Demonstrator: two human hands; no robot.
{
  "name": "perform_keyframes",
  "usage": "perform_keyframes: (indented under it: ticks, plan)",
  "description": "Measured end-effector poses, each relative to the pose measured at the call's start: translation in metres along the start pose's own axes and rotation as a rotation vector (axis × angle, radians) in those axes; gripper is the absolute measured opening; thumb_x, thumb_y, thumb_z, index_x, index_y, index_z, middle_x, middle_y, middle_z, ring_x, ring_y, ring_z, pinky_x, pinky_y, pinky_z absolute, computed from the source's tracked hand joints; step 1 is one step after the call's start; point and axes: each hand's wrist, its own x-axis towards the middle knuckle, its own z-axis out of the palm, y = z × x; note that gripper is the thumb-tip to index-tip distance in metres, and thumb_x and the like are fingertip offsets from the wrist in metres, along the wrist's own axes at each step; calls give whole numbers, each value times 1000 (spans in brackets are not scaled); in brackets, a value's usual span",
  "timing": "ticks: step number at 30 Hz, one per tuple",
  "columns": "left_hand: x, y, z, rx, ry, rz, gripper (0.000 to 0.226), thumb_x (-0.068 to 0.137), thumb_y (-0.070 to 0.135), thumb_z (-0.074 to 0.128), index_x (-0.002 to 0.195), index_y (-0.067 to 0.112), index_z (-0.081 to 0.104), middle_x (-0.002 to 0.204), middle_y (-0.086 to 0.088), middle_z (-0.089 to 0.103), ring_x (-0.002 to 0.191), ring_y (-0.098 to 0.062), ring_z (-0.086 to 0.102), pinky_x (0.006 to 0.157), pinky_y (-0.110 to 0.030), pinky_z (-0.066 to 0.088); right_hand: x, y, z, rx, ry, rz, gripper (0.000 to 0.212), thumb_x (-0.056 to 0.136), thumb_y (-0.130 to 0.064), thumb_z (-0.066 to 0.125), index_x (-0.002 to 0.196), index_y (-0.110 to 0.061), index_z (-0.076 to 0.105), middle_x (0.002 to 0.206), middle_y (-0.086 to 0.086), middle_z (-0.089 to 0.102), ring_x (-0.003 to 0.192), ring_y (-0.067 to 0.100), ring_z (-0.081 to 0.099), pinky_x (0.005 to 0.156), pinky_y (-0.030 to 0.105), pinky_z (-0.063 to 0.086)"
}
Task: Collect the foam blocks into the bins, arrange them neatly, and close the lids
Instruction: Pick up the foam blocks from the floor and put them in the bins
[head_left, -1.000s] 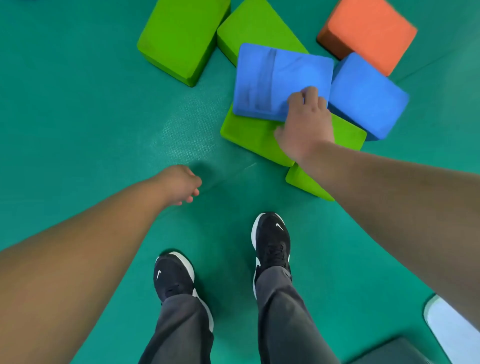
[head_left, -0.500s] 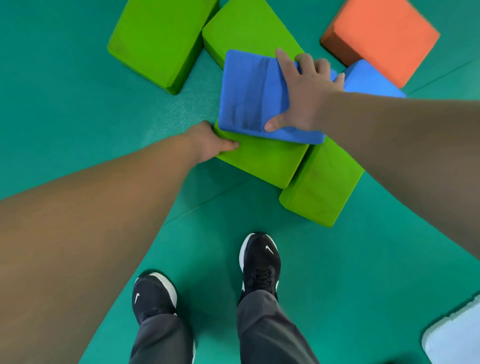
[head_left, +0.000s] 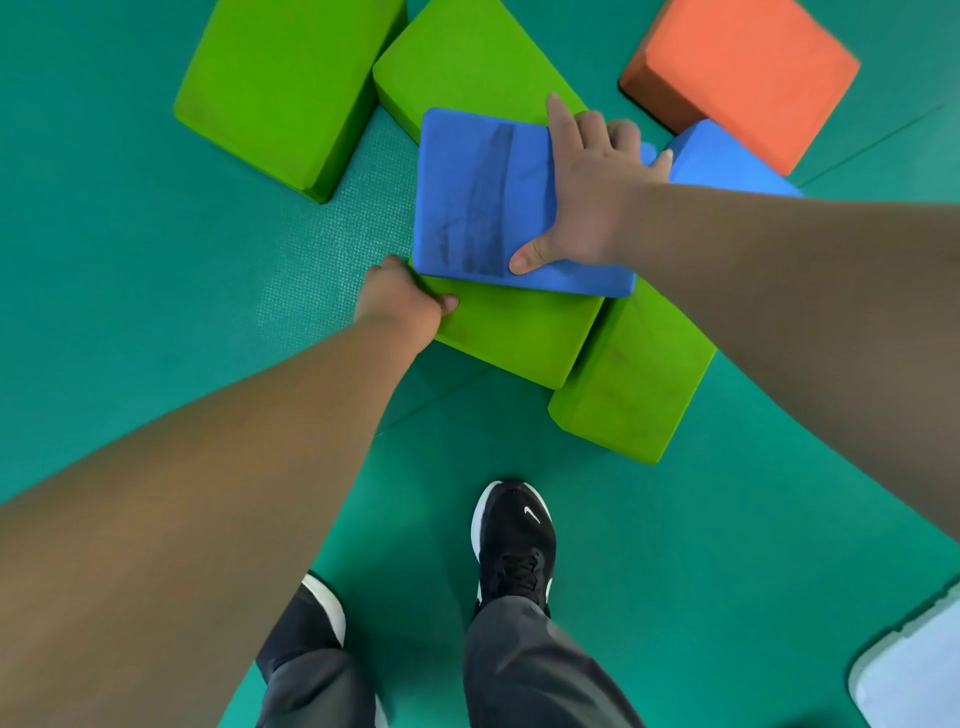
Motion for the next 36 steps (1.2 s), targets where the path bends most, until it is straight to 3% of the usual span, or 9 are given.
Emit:
perform_keyframes:
  ticks: [5,8,11,14,19,25,29,33,36]
  plan:
    - [6,-5,-9,-156,-108,-106,76,72,47,90,131,11,59,129,-8,63,111,-31,65,96,-40,52,-5,0,-7,-44,28,-25,144,37,-89,80,151,-19,26,154,7,34,147,38,28,116,78,11]
    - [19,-21,-21,-347,-209,-183,80,55,41,98,120,10,65,117,-8,73,106,-27,70,96,-42,57,-17,-4,-6,-86,87,-56,143,39,-90,80,147,-11,30,152,13,37,147,37,31,122,70,8]
    - [0,-33,-27,-499,-292,-206,45,78,9,89,117,5,67,113,-6,76,109,-24,71,82,-32,59,-38,-12,-2,-124,165,-88,136,42,-85,83,141,-6,33,145,14,44,139,38,41,123,65,15]
    - [-30,-55,-15,-673,-341,-246,28,83,-5,79,108,5,70,102,-5,77,105,-21,71,83,-29,57,-59,-14,0,-85,186,-142,122,45,-81,85,130,-7,38,135,16,54,126,38,52,115,57,33]
    - [-66,-61,0,-967,-286,-266,32,86,-9,75,107,9,59,93,-6,72,89,-17,70,70,-24,58,-97,-15,9,-1,109,-34,132,43,-92,76,141,-11,41,136,14,46,123,43,49,105,55,46]
    - [-63,-43,1,-670,-285,-175,49,76,30,92,111,9,65,106,-9,75,80,-19,66,64,-31,58,-134,18,36,251,185,110,102,58,-76,85,126,-9,49,127,11,44,111,36,56,94,46,46]
    - [-73,-31,-2,-547,-304,-153,78,63,48,97,125,12,64,117,-2,72,98,-15,67,63,-28,51,-154,42,47,429,210,237,94,61,-73,86,122,-14,46,123,8,55,112,31,56,87,42,45]
    - [-98,-30,-16,-445,-401,-75,50,76,51,86,114,24,68,107,8,74,97,-11,68,74,-30,48,-167,41,42,377,201,269,96,61,-74,85,124,-14,44,125,9,56,113,33,57,87,45,47]
    - [-120,-51,-39,-481,-351,-63,35,84,46,81,105,22,68,92,9,74,76,-5,71,61,-21,48,-173,20,36,256,203,267,102,63,-76,82,131,-11,43,132,14,53,121,39,56,96,52,49]
